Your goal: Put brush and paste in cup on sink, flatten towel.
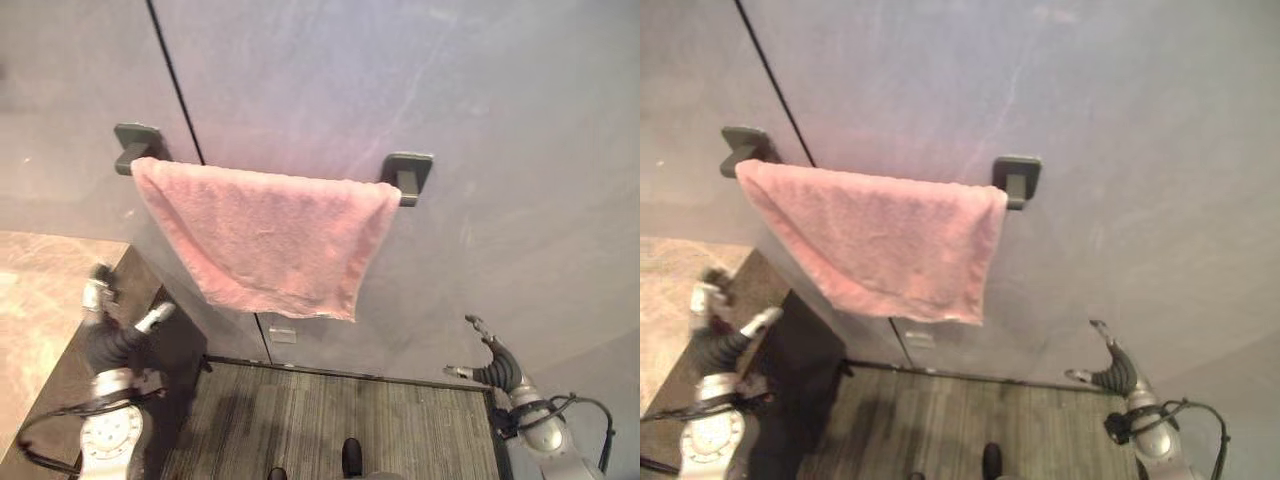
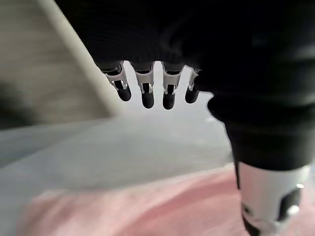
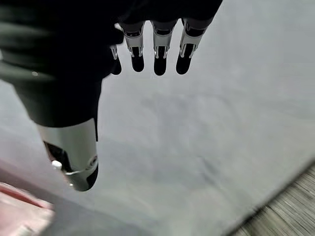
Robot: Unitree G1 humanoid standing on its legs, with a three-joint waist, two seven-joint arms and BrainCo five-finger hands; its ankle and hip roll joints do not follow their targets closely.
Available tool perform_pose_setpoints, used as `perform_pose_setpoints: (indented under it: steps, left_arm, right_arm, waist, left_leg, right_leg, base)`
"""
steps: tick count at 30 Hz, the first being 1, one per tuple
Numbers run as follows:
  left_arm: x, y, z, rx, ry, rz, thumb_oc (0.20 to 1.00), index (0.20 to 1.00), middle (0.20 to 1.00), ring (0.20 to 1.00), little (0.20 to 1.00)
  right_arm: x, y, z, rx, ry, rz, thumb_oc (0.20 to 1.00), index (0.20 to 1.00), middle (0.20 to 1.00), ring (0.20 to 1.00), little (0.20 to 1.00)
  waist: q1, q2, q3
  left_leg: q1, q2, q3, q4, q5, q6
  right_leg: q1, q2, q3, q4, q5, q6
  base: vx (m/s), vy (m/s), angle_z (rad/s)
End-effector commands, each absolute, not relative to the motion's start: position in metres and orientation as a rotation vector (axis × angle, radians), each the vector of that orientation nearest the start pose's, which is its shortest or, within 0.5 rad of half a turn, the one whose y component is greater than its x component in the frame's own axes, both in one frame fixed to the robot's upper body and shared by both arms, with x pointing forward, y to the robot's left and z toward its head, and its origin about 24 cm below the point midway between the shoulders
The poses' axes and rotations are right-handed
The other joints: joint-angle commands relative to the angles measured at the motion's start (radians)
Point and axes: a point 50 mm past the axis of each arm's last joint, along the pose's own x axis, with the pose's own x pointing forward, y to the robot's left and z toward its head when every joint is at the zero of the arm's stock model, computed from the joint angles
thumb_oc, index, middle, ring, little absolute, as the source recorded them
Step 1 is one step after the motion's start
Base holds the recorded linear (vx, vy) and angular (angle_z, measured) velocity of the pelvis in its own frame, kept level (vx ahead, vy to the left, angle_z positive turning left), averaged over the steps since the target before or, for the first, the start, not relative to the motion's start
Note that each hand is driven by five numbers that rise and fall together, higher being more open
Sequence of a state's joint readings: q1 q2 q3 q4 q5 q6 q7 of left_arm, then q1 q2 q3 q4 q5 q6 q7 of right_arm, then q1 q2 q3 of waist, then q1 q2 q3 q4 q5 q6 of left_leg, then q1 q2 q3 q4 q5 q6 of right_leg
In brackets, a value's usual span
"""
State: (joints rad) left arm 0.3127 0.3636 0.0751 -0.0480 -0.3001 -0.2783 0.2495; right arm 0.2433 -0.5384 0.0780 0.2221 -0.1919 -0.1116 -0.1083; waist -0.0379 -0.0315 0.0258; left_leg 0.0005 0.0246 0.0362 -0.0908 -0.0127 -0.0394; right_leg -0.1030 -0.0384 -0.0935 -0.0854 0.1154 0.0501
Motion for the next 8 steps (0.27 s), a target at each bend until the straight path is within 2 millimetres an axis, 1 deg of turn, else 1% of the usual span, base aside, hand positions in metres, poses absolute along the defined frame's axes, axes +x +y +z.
perform_pose_setpoints:
  steps: [1, 3, 4, 5, 6, 7, 8]
  left_arm:
    - [0.193, 0.251, 0.017, 0.110, 0.059, 0.217, 1.000, 1.000, 1.000, 1.000, 1.000]
    - [0.190, 0.247, -0.009, 0.155, 0.194, 0.148, 1.000, 1.000, 1.000, 1.000, 1.000]
    - [0.189, 0.244, -0.019, 0.181, 0.245, 0.108, 1.000, 1.000, 1.000, 1.000, 1.000]
    - [0.184, 0.241, -0.038, 0.163, 0.343, 0.087, 1.000, 1.000, 1.000, 1.000, 1.000]
    - [0.185, 0.240, -0.038, 0.162, 0.341, 0.087, 1.000, 1.000, 1.000, 1.000, 1.000]
    - [0.180, 0.241, -0.049, 0.154, 0.397, 0.092, 1.000, 1.000, 1.000, 1.000, 1.000]
    - [0.177, 0.243, -0.058, 0.186, 0.445, 0.099, 1.000, 1.000, 1.000, 1.000, 1.000]
  right_arm:
    - [0.191, -0.255, -0.046, -0.609, 0.440, 0.026, 1.000, 1.000, 1.000, 1.000, 1.000]
    - [0.186, -0.246, -0.070, -0.502, 0.559, 0.057, 1.000, 1.000, 1.000, 1.000, 1.000]
    - [0.184, -0.240, -0.077, -0.452, 0.597, 0.081, 1.000, 1.000, 1.000, 1.000, 1.000]
    - [0.175, -0.236, -0.093, -0.346, 0.680, 0.068, 1.000, 1.000, 1.000, 1.000, 1.000]
    - [0.175, -0.236, -0.093, -0.345, 0.679, 0.067, 1.000, 1.000, 1.000, 1.000, 1.000]
    - [0.174, -0.235, -0.095, -0.327, 0.692, 0.066, 1.000, 1.000, 1.000, 1.000, 1.000]
    - [0.169, -0.234, -0.102, -0.311, 0.729, 0.053, 1.000, 1.000, 1.000, 1.000, 1.000]
  waist:
    - [-0.002, -0.036, -0.024]
    - [0.003, -0.035, -0.021]
    - [0.005, -0.034, -0.022]
    - [0.006, -0.032, -0.025]
    - [0.007, -0.032, -0.024]
    - [0.005, -0.030, -0.025]
    - [0.003, -0.029, -0.026]
  left_leg:
    - [-0.059, 0.019, 0.025, 0.010, 0.051, -0.023]
    - [-0.063, 0.019, 0.027, 0.010, 0.054, -0.024]
    - [-0.065, 0.020, 0.025, 0.010, 0.057, -0.025]
    - [-0.068, 0.021, 0.025, 0.009, 0.060, -0.027]
    - [-0.068, 0.021, 0.025, 0.009, 0.060, -0.027]
    - [-0.069, 0.022, 0.028, 0.009, 0.062, -0.027]
    - [-0.070, 0.024, 0.030, 0.008, 0.063, -0.028]
  right_leg:
    - [0.015, -0.118, 0.045, 0.014, -0.022, 0.113]
    - [0.011, -0.118, 0.046, 0.012, -0.021, 0.113]
    - [0.010, -0.118, 0.046, 0.011, -0.020, 0.113]
    - [0.007, -0.118, 0.046, 0.010, -0.018, 0.112]
    - [0.007, -0.118, 0.046, 0.010, -0.018, 0.112]
    - [0.005, -0.118, 0.049, 0.010, -0.017, 0.112]
    - [0.003, -0.117, 0.052, 0.010, -0.016, 0.111]
  base:
    - [0.00, 0.000, 0.00]
    - [-0.02, -0.005, -0.01]
    - [0.00, 0.000, 0.00]
    - [0.00, 0.000, 0.00]
    - [0.00, 0.000, 0.00]
    - [0.00, 0.000, 0.00]
    - [0.00, 0.000, 0.00]
